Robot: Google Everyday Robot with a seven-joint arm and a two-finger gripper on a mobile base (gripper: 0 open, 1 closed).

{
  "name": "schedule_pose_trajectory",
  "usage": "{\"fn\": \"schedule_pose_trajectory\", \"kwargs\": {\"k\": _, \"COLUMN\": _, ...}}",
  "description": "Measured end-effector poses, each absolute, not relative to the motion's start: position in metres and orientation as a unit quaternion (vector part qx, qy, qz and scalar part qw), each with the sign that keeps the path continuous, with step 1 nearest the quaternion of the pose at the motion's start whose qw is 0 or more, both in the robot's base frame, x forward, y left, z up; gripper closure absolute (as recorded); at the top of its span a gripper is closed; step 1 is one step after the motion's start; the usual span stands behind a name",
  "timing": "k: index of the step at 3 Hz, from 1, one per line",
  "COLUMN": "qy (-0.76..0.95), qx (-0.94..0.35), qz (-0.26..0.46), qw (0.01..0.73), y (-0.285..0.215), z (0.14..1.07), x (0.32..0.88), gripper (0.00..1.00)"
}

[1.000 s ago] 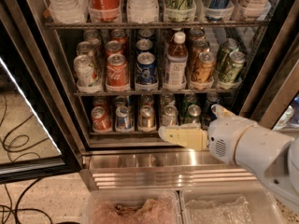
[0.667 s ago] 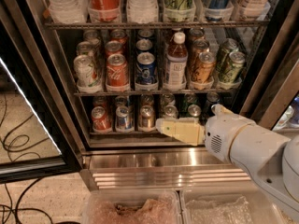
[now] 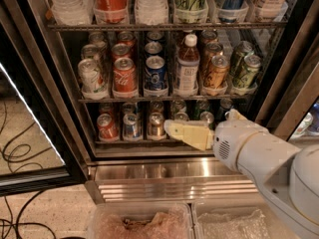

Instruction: Pick blue plastic bottle from middle shelf of fridge

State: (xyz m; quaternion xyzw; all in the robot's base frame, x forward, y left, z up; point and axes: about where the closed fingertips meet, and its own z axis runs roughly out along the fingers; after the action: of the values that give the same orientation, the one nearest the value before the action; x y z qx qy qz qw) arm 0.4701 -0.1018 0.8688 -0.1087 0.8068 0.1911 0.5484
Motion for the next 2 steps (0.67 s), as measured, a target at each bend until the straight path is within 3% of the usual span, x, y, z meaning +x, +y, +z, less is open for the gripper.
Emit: {"fn": "schedule_pose_trajectory", "kwargs": {"k": 2, "qy": 0.774, "qx": 0.028, "qz": 0.128, "qw": 0.620, "y": -0.202, "z": 0.868, "x": 0.484, "gripper": 0.00}}
